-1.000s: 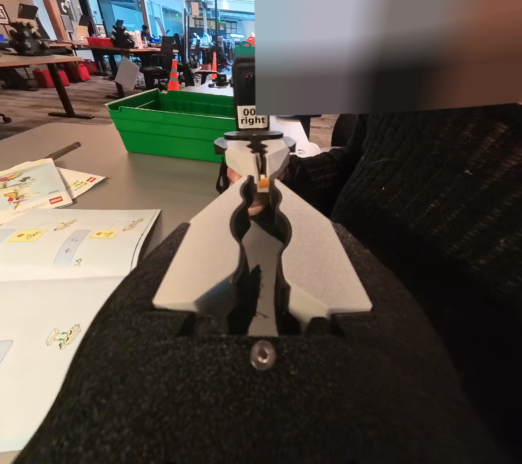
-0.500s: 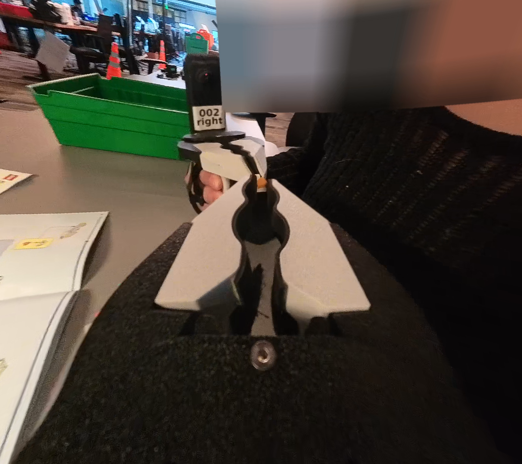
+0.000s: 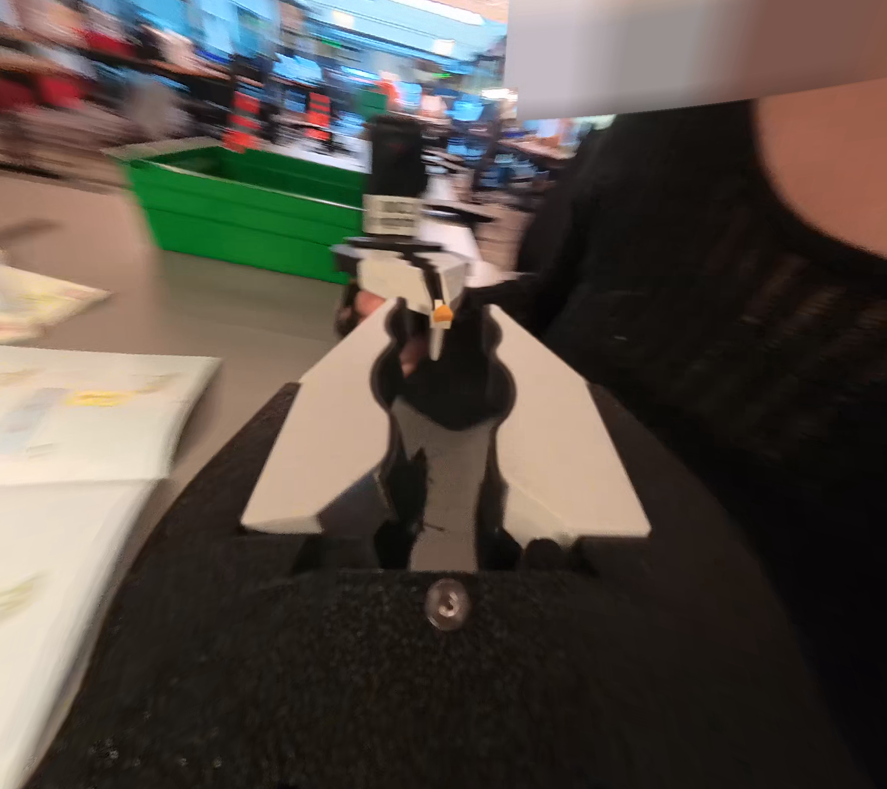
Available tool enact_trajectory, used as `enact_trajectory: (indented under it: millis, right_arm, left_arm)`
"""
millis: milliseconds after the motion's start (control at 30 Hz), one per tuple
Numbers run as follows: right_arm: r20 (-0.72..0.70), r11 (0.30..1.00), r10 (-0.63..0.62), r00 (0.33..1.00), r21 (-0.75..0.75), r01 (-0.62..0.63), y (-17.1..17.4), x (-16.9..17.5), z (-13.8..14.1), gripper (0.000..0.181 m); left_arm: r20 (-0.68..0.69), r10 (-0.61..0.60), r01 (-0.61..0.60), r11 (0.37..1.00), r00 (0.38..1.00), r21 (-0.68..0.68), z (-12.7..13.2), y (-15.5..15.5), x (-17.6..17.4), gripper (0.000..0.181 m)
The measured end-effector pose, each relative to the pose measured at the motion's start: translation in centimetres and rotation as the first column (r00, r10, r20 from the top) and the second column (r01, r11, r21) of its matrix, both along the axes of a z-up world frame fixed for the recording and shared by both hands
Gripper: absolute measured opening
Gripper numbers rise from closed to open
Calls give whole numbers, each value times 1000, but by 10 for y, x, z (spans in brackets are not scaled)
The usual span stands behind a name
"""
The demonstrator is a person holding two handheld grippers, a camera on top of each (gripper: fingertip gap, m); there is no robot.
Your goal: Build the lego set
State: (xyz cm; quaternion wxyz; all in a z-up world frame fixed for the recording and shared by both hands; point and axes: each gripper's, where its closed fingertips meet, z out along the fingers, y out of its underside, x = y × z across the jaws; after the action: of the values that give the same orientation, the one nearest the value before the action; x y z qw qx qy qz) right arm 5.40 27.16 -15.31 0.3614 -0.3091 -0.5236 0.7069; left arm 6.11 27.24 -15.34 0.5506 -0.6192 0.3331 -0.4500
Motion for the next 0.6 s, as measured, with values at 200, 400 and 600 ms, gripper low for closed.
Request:
enact_trajectory:
  millis: [200,400,600]
  right_arm:
    - [-27,977,-137,990,160,139,0,-7,-3,0]
    - [-51,970,-168,984,170,174,2,-7,0,0]
    - [-47,974,-157,987,156,162,1,-8,-1,0]
  left_arm:
    - [-160,173,-147,975,972,164,-1,7,-7,12]
    - [-211,195,-157,970,958,186,-6,5,-9,9]
    - [-218,214,-174,967,952,188,-8,9,-9,6]
